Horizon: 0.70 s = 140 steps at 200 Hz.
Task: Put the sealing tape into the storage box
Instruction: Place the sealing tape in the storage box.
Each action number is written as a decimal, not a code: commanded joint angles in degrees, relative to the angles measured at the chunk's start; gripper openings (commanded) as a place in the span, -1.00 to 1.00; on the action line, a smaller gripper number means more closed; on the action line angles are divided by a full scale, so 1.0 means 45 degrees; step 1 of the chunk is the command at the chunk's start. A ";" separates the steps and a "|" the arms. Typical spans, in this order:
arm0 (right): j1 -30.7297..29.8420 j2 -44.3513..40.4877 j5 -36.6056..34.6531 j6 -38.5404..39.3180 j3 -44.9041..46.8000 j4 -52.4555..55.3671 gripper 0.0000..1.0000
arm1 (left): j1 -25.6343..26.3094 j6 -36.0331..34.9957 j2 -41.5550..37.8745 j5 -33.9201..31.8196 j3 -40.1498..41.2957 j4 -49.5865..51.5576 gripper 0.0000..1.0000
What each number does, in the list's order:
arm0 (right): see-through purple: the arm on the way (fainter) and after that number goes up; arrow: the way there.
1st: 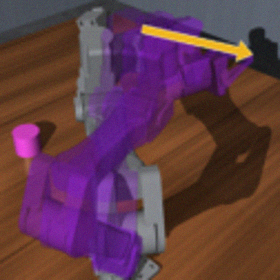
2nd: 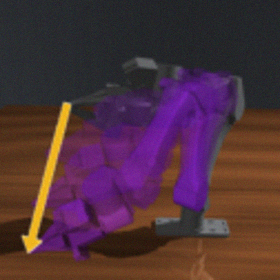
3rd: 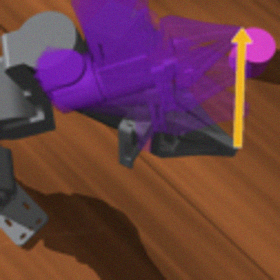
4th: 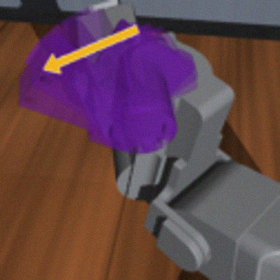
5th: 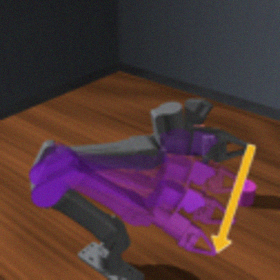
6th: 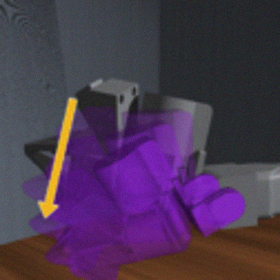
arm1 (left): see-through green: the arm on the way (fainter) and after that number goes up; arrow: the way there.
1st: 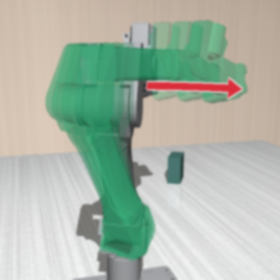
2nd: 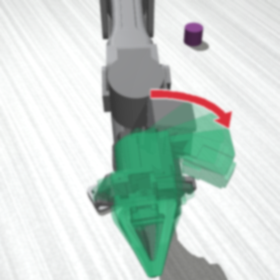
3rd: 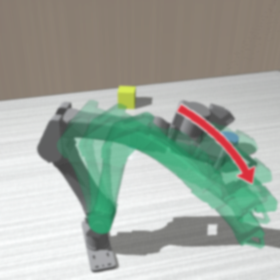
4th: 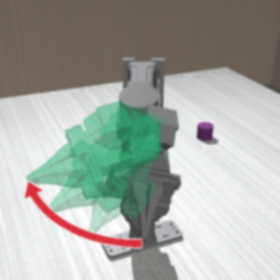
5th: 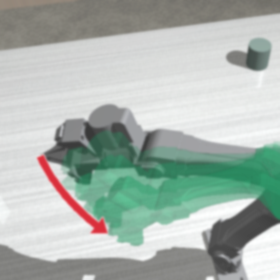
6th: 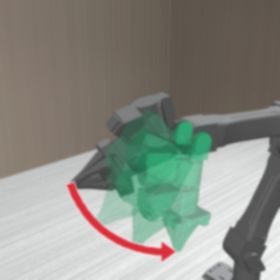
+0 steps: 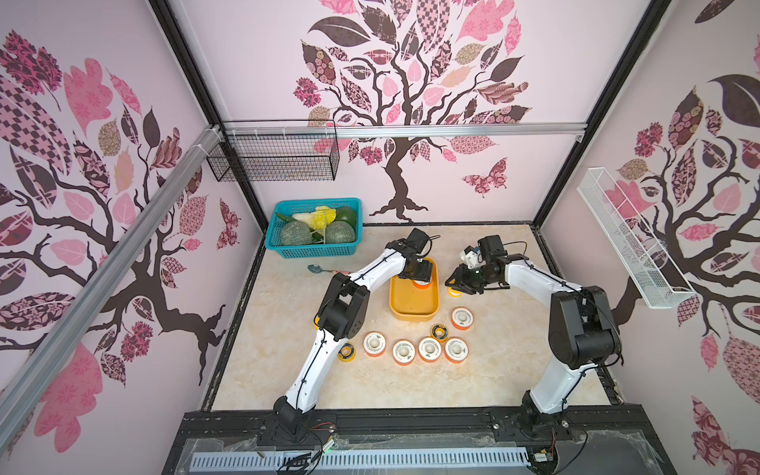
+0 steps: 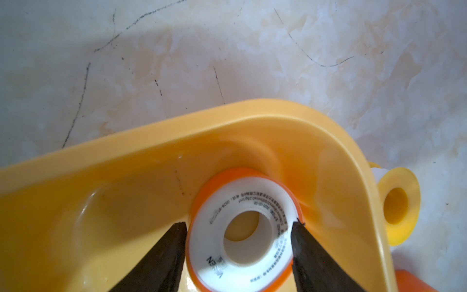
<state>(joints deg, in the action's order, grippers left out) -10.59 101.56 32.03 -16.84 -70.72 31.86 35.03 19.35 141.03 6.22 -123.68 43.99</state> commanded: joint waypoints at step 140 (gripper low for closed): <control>-0.0051 -0.1989 -0.2384 0.1317 0.0541 0.1559 -0.08 | -0.0731 -0.0772 -0.6423 -0.0614 0.4455 -0.1086 0.55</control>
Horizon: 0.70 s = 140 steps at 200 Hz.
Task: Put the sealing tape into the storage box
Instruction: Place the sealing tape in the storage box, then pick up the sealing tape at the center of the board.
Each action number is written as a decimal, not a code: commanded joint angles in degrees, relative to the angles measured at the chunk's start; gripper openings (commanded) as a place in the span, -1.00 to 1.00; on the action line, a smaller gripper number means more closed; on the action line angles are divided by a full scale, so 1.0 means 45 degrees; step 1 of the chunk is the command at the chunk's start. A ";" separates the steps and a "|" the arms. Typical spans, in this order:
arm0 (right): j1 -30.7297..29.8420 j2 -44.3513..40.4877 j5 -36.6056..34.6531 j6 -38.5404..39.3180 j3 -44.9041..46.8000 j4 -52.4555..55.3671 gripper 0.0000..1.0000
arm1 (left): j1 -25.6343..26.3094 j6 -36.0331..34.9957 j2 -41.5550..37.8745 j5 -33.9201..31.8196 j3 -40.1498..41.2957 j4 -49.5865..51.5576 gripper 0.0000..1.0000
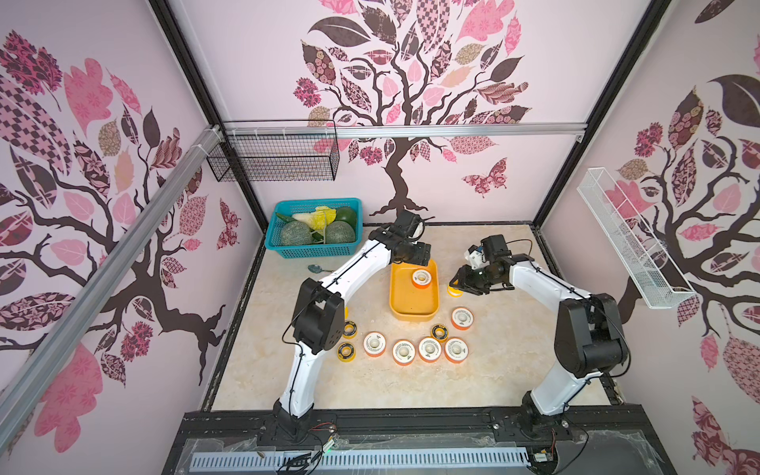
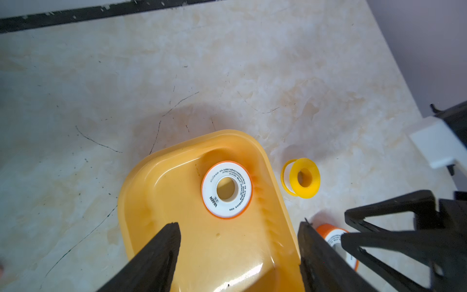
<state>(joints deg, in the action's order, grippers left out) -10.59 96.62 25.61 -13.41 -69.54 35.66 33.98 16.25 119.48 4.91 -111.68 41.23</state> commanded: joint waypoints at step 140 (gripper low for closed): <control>-0.1442 -0.3434 -0.4456 0.0912 0.2347 0.2246 0.52 | -0.2493 -0.0973 -0.9484 -0.1059 1.0285 -0.1138 0.65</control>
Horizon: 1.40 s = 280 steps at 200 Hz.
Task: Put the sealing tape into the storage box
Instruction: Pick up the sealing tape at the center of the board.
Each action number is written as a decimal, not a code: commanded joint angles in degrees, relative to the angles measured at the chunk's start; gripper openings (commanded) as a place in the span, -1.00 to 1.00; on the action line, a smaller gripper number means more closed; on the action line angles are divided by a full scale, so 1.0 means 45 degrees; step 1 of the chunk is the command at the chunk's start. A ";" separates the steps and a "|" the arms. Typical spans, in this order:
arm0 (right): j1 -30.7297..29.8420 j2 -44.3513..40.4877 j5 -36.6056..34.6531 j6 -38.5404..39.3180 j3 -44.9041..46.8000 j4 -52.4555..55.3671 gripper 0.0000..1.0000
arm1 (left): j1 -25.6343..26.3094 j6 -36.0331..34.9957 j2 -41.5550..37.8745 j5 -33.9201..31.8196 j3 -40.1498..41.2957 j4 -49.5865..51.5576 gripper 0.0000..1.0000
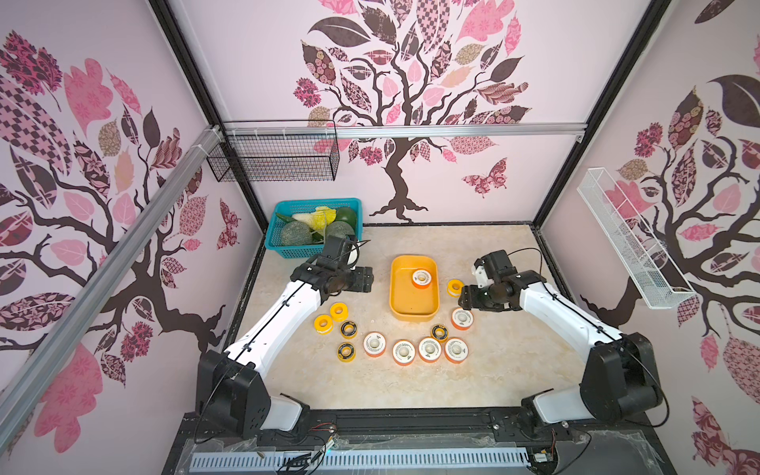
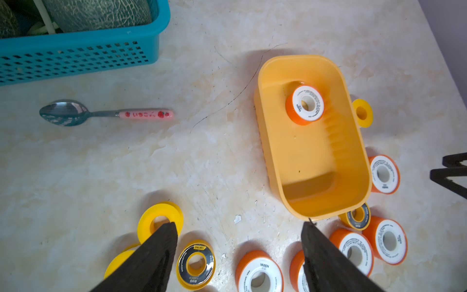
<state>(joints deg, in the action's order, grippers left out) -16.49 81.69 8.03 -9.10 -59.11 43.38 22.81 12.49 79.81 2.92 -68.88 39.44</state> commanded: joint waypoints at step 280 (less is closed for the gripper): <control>-0.1646 0.3660 -0.2173 -0.0626 -0.1079 0.0102 0.68 | -0.0018 -0.0276 -0.0412 -0.1192 0.0697 -0.0367 0.66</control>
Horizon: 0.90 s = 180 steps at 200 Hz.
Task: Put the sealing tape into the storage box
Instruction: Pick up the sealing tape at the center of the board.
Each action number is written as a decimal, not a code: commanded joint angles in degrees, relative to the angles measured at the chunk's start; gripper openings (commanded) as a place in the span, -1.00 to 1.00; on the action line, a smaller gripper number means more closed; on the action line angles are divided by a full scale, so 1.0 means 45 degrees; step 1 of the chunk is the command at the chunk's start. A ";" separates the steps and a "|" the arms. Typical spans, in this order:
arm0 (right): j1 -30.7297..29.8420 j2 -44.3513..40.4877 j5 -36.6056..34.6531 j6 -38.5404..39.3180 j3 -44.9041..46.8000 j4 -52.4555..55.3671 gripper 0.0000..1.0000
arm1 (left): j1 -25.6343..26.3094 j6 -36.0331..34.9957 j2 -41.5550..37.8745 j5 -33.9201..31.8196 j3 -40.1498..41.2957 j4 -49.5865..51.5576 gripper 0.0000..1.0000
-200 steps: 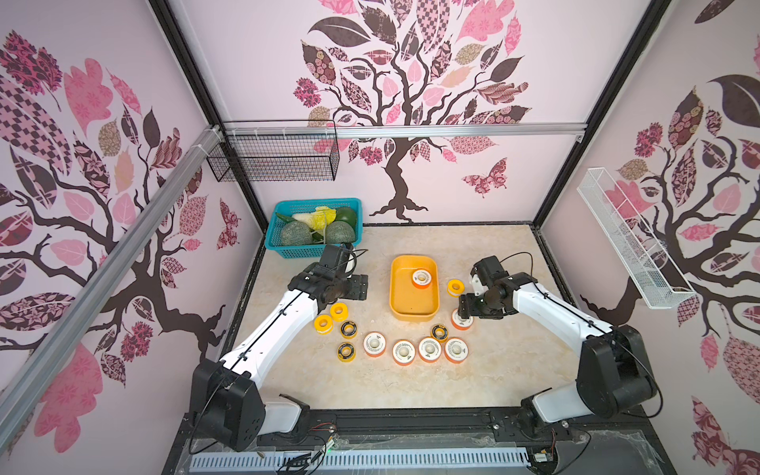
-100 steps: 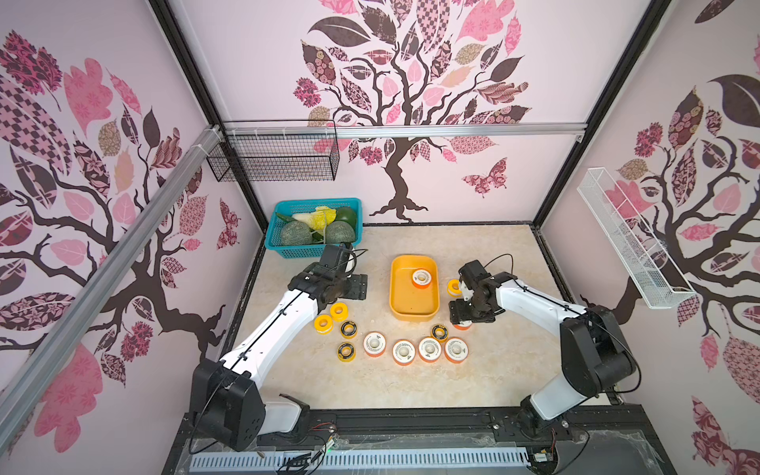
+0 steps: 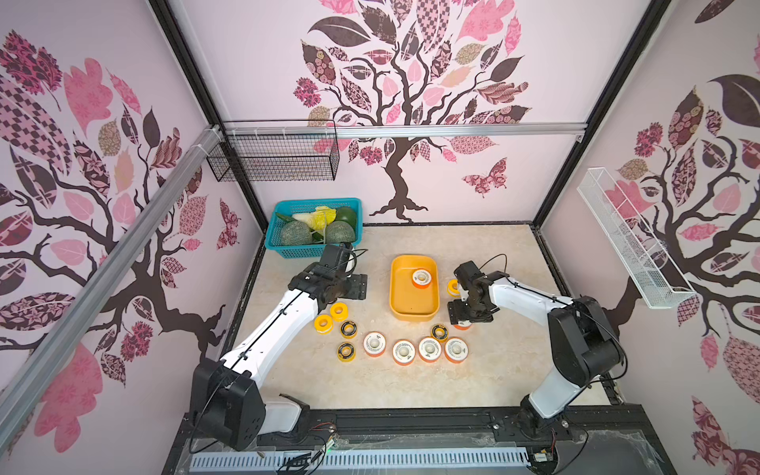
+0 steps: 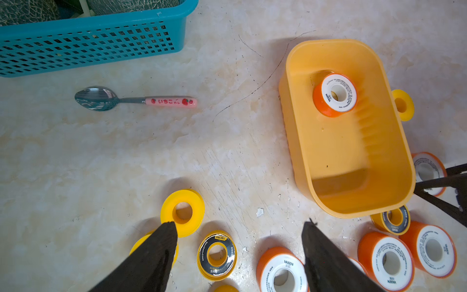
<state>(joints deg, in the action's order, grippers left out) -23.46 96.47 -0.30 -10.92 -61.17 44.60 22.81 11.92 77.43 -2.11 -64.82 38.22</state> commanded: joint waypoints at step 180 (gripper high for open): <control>-0.0093 0.1239 -0.0736 -0.0547 -0.0861 -0.0140 0.52 | -0.0032 -0.0169 0.0222 -0.0104 -0.0272 0.0001 0.65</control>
<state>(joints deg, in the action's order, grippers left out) -23.55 100.14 -2.98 -12.88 -63.94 43.64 22.81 11.90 78.37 -2.33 -64.82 38.30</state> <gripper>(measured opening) 0.764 0.825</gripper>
